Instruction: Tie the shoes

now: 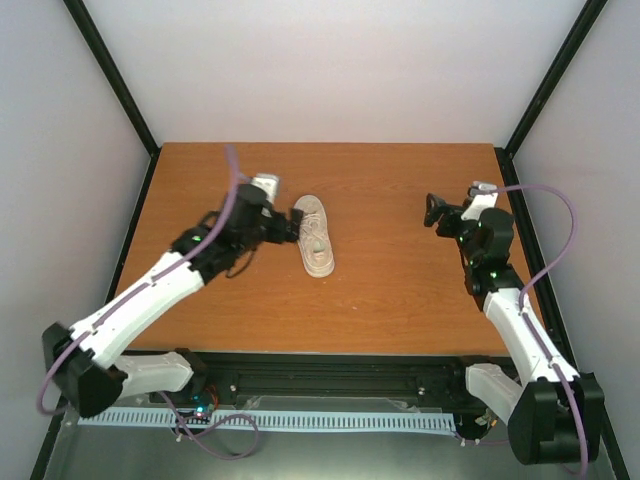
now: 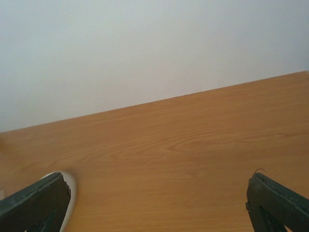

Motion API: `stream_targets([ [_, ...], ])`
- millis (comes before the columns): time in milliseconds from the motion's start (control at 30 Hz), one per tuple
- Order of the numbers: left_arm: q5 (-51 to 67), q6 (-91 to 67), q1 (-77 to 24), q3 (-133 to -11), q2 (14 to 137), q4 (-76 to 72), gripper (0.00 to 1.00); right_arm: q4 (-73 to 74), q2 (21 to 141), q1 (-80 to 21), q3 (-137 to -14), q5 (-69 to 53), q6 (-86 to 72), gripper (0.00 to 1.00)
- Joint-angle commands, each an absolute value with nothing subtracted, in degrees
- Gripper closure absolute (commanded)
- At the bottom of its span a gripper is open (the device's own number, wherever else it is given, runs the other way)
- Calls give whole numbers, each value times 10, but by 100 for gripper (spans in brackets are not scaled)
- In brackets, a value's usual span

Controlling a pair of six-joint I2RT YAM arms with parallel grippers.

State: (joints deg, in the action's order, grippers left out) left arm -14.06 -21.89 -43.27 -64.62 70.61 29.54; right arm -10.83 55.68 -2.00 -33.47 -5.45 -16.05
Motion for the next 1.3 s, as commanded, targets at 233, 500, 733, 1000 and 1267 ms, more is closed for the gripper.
stream_targets([
  [233,172,-239,-120,-714,651,423,0,152,718,-242,-535,-163,-122,0],
  [500,112,-221,-20,-729,658,465,0,211,922,-349,-648,-64,-179,6],
  [733,16,-161,-20,-679,596,431,0,216,1044,-372,-717,-53,-199,18],
  [1000,3,-158,-20,-649,604,429,0,248,1123,-398,-783,-58,-215,57],
  [1267,1,-161,-20,-644,608,428,0,297,1037,-410,-711,-28,-287,97],
])
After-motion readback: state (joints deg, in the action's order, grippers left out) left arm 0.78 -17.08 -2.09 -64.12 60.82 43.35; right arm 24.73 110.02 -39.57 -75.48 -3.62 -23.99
